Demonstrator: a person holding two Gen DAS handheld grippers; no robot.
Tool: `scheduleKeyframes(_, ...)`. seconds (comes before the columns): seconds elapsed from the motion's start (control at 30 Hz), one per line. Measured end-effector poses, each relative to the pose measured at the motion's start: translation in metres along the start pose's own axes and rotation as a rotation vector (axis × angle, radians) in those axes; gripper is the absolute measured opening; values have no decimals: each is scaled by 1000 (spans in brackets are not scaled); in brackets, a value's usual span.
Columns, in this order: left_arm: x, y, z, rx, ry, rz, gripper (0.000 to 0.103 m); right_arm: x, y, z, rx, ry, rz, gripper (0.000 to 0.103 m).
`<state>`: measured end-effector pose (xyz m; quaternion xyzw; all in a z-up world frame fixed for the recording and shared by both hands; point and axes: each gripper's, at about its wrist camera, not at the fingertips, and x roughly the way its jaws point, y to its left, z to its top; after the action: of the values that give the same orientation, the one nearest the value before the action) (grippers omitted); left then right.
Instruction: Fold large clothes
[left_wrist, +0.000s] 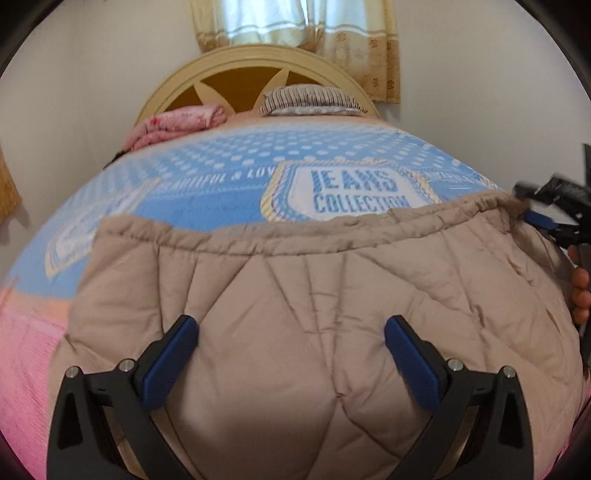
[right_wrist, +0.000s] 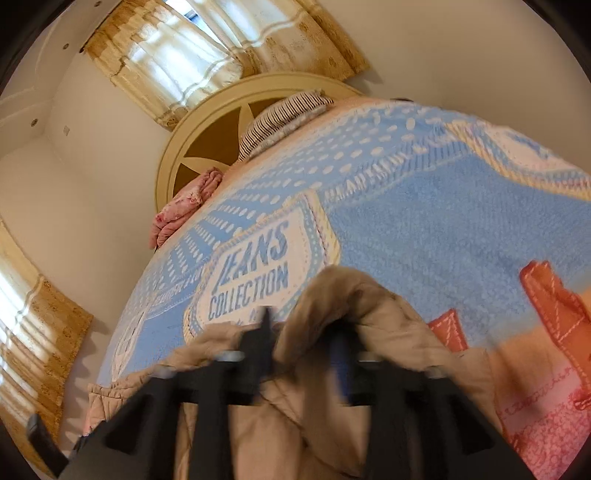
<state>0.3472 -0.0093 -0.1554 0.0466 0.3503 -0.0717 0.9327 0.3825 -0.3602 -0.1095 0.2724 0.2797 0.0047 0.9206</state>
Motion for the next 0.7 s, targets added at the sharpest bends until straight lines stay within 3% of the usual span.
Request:
scheduleKeyframes(0.03,1,-1,-2,0,1,3,103,-9,9,0,-32,-32,-27,71)
scheduleKeyframes(0.13,1,-8,-5,14,3,16,103,-33,40,-3,-106,-71,-34,71)
scheduleKeyframes(0.2,3,-10,-7,18,7,19,103,-36,67,-20,-144,-11,38,70)
scheduleKeyframes(0.37,15,-12,-9,24,31,26,103,-3,126,-85,-382,138,30,61)
scheduleKeyframes(0.47,20,-13,-10,30,43,25,103,20,123,-107,-402,194,-11,60)
scheduleKeyframes(0.7,31,-16,-11,34,71,29,103,36,107,-114,-385,213,-27,60)
